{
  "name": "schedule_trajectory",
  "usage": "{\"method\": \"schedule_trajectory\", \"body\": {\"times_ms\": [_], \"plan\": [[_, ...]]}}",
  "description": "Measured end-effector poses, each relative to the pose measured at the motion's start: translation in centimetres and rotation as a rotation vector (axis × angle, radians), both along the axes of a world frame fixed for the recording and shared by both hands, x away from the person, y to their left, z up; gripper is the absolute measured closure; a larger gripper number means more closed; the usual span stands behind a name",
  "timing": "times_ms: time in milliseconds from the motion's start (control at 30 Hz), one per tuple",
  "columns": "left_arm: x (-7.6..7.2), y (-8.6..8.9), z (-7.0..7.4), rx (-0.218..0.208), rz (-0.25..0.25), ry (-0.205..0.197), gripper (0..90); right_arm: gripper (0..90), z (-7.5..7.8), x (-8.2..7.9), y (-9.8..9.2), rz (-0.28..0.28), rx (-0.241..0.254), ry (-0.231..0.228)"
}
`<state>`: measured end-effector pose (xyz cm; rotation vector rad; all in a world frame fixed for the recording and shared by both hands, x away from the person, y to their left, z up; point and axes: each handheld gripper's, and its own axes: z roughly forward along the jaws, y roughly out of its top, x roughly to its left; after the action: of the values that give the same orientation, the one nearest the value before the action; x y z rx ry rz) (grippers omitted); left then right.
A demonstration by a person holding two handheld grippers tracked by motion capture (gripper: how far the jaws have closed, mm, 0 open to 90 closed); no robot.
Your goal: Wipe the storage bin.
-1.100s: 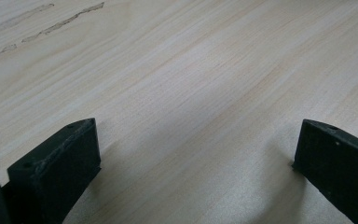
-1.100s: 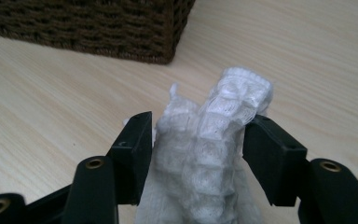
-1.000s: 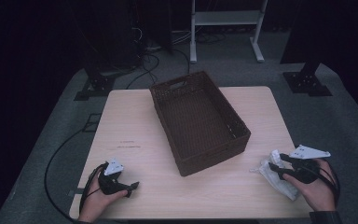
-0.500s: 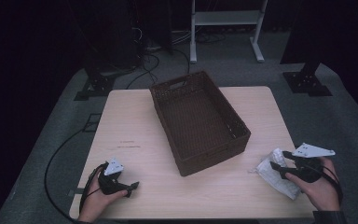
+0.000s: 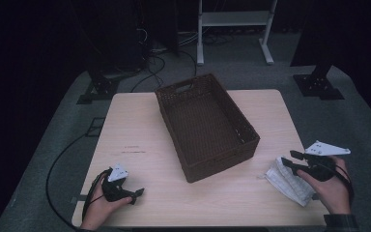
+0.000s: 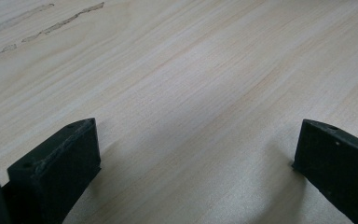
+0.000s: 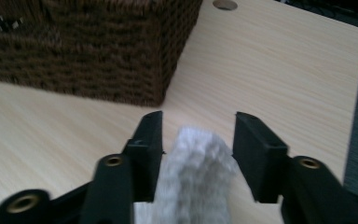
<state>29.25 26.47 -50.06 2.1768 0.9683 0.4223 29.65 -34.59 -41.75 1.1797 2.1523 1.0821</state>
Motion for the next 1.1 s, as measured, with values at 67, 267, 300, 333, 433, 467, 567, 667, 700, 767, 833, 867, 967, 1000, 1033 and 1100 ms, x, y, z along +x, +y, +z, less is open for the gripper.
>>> {"method": "schedule_trajectory", "body": {"times_ms": [67, 267, 300, 333, 433, 467, 567, 667, 700, 767, 833, 867, 967, 1000, 1033, 1100], "plan": [[0.0, 0.0, 0.0, 0.002, -0.002, -0.003, 0.0, 71.4, 0.0, 0.6, 0.3, 0.009, 0.021, -0.007], [0.0, 0.0, 0.0, 0.002, -0.002, -0.003, 0.0, 89.6, 0.2, 2.4, 1.6, 0.042, 0.038, -0.022], [0.0, 0.0, 0.0, 0.003, -0.003, -0.003, 0.0, 89.8, 0.3, 2.7, 1.9, 0.04, 0.038, -0.026], [0.0, 0.0, 0.0, 0.007, -0.005, -0.002, 0.0, 89.9, 0.4, 3.1, 2.1, 0.048, 0.044, -0.028], [0.0, 0.0, 0.0, 0.006, -0.005, -0.001, 0.0, 89.9, 0.6, 4.0, 2.9, 0.069, 0.045, -0.031], [0.0, 0.0, 0.0, 0.004, -0.002, 0.001, 0.0, 89.9, 0.8, 4.4, 3.3, 0.08, 0.047, -0.036], [0.0, 0.0, 0.0, 0.002, -0.001, 0.0, 0.0, 89.9, 0.9, 4.8, 3.8, 0.089, 0.047, -0.038], [0.0, 0.0, 0.0, 0.0, 0.0, 0.0, 0.0, 89.9, 1.0, 5.5, 4.2, 0.087, 0.04, -0.042], [0.0, 0.0, 0.0, 0.0, 0.0, 0.0, 0.0, 89.8, 1.0, 5.7, 4.3, 0.089, 0.042, -0.04], [0.0, 0.0, 0.0, 0.0, 0.0, 0.0, 0.0, 89.8, 0.9, 6.3, 4.5, 0.094, 0.045, -0.039], [0.0, 0.0, 0.0, 0.0, 0.0, -0.001, 0.0, 89.8, 0.8, 6.7, 4.9, 0.099, 0.037, -0.033], [0.0, 0.0, 0.0, 0.0, 0.0, 0.0, 0.0, 89.9, 0.8, 6.8, 5.0, 0.102, 0.04, -0.032], [0.0, 0.0, 0.0, 0.0, 0.0, 0.0, 0.0, 89.8, 0.8, 7.0, 5.2, 0.105, 0.037, -0.031], [0.0, 0.0, 0.0, 0.0, 0.0, 0.0, 0.0, 89.8, 0.8, 7.0, 5.1, 0.109, 0.04, -0.03], [0.0, 0.0, 0.0, 0.0, 0.0, 0.0, 0.0, 89.8, 0.8, 7.0, 5.1, 0.109, 0.043, -0.027], [0.0, 0.0, 0.0, 0.0, 0.0, 0.0, 0.0, 89.9, 0.8, 6.9, 5.2, 0.112, 0.042, -0.029]]}}
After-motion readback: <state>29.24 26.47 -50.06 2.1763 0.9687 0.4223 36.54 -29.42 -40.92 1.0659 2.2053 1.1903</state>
